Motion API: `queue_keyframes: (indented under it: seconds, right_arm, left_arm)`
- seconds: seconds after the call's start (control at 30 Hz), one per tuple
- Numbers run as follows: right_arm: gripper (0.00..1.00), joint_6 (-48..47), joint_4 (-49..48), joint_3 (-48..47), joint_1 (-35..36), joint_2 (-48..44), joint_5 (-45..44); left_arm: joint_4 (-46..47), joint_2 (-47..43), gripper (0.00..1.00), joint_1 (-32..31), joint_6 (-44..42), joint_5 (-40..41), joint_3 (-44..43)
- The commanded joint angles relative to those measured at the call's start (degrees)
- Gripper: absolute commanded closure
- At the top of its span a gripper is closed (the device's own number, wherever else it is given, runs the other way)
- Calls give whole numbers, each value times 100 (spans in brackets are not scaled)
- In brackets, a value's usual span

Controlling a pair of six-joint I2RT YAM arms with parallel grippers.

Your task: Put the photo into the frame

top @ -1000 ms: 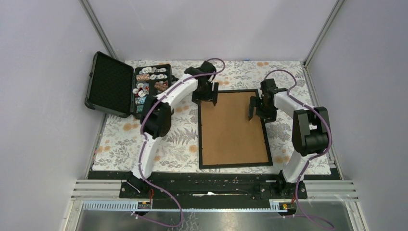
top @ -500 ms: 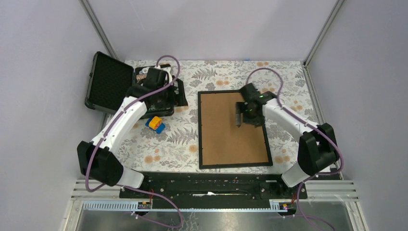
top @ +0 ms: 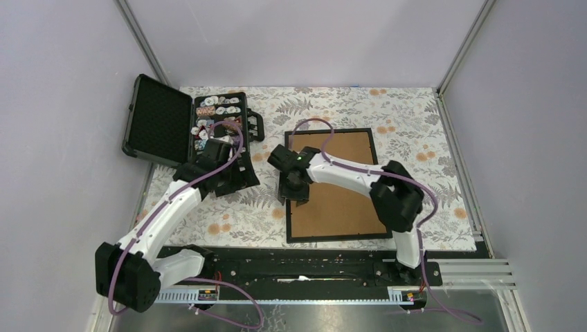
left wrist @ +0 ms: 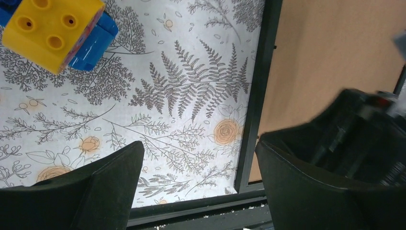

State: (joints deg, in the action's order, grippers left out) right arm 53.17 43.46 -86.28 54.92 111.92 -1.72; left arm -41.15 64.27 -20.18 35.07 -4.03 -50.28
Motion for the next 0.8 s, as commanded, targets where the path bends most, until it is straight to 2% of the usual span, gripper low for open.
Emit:
queue_keyframes:
  seconds: [0.0, 0.2, 0.3, 0.37, 0.5, 0.63, 0.77]
  right_arm:
    - [49, 475, 536, -819, 51, 549, -329]
    - [57, 397, 1366, -1817, 85, 1416, -622]
    - [64, 432, 1566, -2040, 115, 1709, -741]
    - [65, 474, 1604, -2084, 118, 1847, -760]
    - [65, 423, 1803, -2328, 160, 2063, -828]
    - [64, 312, 1935, -2408, 177, 2065, -980]
    - [59, 263, 2039, -2321, 186, 2013, -1071]
  left_arm:
    - [394, -476, 8, 11, 89, 180, 70]
    - [171, -568, 7, 10, 6, 502, 50]
    - [-14, -451, 7, 6, -256, 851, -73]
    - [-46, -482, 7, 6, -375, 1055, -86]
    - [-24, -482, 7, 8, -501, 1245, -100]
    - [103, -413, 7, 13, -499, 1088, -55]
    - [196, -356, 7, 6, -500, 1068, -31]
